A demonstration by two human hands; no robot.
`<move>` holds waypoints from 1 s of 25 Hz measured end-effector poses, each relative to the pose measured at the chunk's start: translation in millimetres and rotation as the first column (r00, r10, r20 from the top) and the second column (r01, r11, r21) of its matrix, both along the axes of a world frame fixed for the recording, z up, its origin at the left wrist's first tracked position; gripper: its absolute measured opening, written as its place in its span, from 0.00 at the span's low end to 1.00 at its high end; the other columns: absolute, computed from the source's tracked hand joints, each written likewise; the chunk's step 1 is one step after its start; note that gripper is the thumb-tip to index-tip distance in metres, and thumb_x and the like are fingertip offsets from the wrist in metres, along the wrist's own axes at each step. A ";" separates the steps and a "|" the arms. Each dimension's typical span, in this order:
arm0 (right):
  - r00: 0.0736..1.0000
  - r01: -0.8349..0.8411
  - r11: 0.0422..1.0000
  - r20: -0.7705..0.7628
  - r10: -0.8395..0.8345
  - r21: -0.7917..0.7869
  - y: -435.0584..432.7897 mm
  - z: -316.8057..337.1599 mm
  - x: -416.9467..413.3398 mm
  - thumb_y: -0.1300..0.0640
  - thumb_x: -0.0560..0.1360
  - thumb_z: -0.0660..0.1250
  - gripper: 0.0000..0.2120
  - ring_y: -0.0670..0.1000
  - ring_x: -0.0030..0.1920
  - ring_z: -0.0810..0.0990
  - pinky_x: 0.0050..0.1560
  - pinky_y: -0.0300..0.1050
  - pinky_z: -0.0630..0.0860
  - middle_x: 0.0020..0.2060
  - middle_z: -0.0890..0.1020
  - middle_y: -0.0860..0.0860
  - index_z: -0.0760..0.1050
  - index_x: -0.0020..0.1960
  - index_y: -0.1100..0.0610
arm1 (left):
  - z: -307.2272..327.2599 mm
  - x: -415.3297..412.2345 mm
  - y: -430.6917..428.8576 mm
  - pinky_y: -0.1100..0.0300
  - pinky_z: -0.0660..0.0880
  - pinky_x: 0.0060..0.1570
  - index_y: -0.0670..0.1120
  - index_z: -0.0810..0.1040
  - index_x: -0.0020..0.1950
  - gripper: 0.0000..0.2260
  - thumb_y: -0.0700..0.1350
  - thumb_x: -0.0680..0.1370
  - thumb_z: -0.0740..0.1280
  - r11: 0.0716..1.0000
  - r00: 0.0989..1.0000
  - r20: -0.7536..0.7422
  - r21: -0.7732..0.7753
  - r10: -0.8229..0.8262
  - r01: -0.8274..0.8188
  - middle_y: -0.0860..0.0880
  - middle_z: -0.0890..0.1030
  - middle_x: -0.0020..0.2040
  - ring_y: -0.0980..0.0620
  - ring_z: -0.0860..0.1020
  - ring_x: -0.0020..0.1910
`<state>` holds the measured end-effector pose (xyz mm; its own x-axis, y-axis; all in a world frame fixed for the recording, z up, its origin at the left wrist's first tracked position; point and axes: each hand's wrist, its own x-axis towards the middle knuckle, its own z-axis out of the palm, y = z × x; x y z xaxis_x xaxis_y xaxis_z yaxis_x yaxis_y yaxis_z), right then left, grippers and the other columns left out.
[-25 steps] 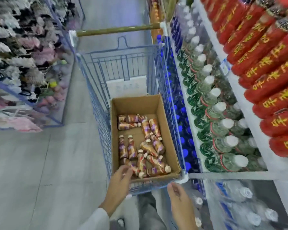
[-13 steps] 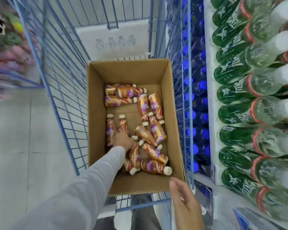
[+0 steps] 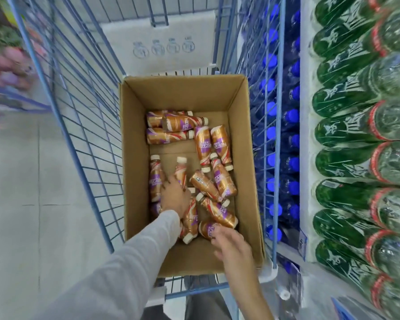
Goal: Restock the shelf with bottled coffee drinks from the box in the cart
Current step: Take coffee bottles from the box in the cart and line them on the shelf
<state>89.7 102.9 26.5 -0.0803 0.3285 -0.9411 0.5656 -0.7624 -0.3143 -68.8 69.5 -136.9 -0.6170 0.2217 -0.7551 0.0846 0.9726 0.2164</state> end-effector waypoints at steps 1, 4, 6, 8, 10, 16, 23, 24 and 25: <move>0.996 0.092 0.993 -0.001 -0.092 -0.075 9.8 -16.4 -12.6 0.48 0.79 0.69 0.09 0.44 0.51 0.85 0.50 0.41 0.78 0.50 0.87 0.44 0.81 0.57 0.49 | 14.5 -1.9 -8.3 0.45 0.72 0.67 0.41 0.63 0.75 0.28 0.48 0.79 0.70 0.990 0.993 0.050 0.085 0.108 -0.112 0.38 0.74 0.69 0.38 0.74 0.67; 0.933 0.356 0.889 0.057 -0.356 -0.289 44.1 -72.6 -62.4 0.55 0.81 0.67 0.18 0.57 0.63 0.78 0.62 0.51 0.77 0.64 0.77 0.59 0.70 0.68 0.60 | 63.4 -5.5 -42.9 0.51 0.77 0.60 0.50 0.66 0.76 0.29 0.51 0.78 0.72 0.886 0.920 0.168 0.254 0.355 -0.389 0.49 0.79 0.63 0.47 0.79 0.62; 0.970 0.243 0.937 0.091 -0.227 -0.251 58.7 -115.7 -85.8 0.57 0.80 0.68 0.24 0.59 0.69 0.74 0.70 0.53 0.71 0.69 0.74 0.59 0.67 0.73 0.62 | 90.5 -4.6 -71.7 0.60 0.77 0.51 0.54 0.69 0.73 0.28 0.53 0.76 0.75 0.824 0.880 0.201 0.311 0.431 -0.474 0.56 0.81 0.57 0.55 0.81 0.56; 0.965 -0.152 0.985 0.205 0.165 -0.080 58.0 -141.9 -101.0 0.53 0.76 0.73 0.27 0.59 0.68 0.76 0.70 0.54 0.72 0.67 0.78 0.57 0.70 0.72 0.57 | 110.7 -3.5 -99.1 0.58 0.78 0.54 0.55 0.70 0.73 0.29 0.54 0.74 0.76 0.786 0.847 0.212 0.316 0.487 -0.531 0.57 0.81 0.58 0.57 0.81 0.55; 0.889 -0.386 0.922 0.251 0.383 -0.041 52.8 -160.6 -111.6 0.53 0.75 0.73 0.25 0.60 0.66 0.77 0.67 0.53 0.74 0.64 0.79 0.56 0.73 0.70 0.54 | 124.4 -1.4 -117.4 0.56 0.78 0.56 0.58 0.68 0.74 0.31 0.55 0.73 0.76 0.754 0.809 0.241 0.295 0.535 -0.587 0.59 0.80 0.60 0.58 0.79 0.57; 0.925 -0.342 0.933 0.212 0.314 0.110 51.7 -182.5 -123.0 0.58 0.81 0.63 0.18 0.58 0.64 0.78 0.33 0.34 0.67 0.66 0.77 0.56 0.73 0.71 0.56 | 132.5 15.6 -130.2 0.72 0.74 0.36 0.63 0.68 0.67 0.28 0.53 0.72 0.78 0.685 0.728 0.304 0.253 0.614 -0.683 0.65 0.77 0.55 0.62 0.78 0.53; 0.946 -0.322 0.945 0.064 0.319 0.059 21.2 -112.8 -95.8 0.57 0.74 0.76 0.30 0.53 0.66 0.76 0.58 0.42 0.75 0.61 0.77 0.48 0.67 0.71 0.51 | 169.9 19.1 -130.9 0.67 0.78 0.39 0.65 0.72 0.61 0.23 0.51 0.72 0.78 0.624 0.716 0.292 0.354 0.634 -0.697 0.66 0.80 0.51 0.62 0.81 0.50; 0.990 -0.134 0.990 -0.054 0.131 -0.050 15.5 -91.8 -89.6 0.58 0.74 0.76 0.29 0.53 0.63 0.79 0.55 0.42 0.77 0.59 0.79 0.48 0.69 0.71 0.52 | 180.5 19.2 -129.7 0.67 0.79 0.38 0.64 0.71 0.63 0.25 0.50 0.72 0.78 0.618 0.723 0.285 0.381 0.630 -0.688 0.65 0.79 0.52 0.61 0.81 0.50; 0.990 0.057 0.982 -0.119 -0.079 -0.180 7.6 -67.5 -84.0 0.57 0.73 0.76 0.29 0.54 0.61 0.81 0.54 0.47 0.79 0.59 0.81 0.50 0.71 0.71 0.53 | 191.0 19.3 -129.7 0.67 0.79 0.37 0.62 0.71 0.65 0.27 0.50 0.72 0.79 0.610 0.729 0.276 0.408 0.627 -0.679 0.64 0.79 0.53 0.60 0.81 0.51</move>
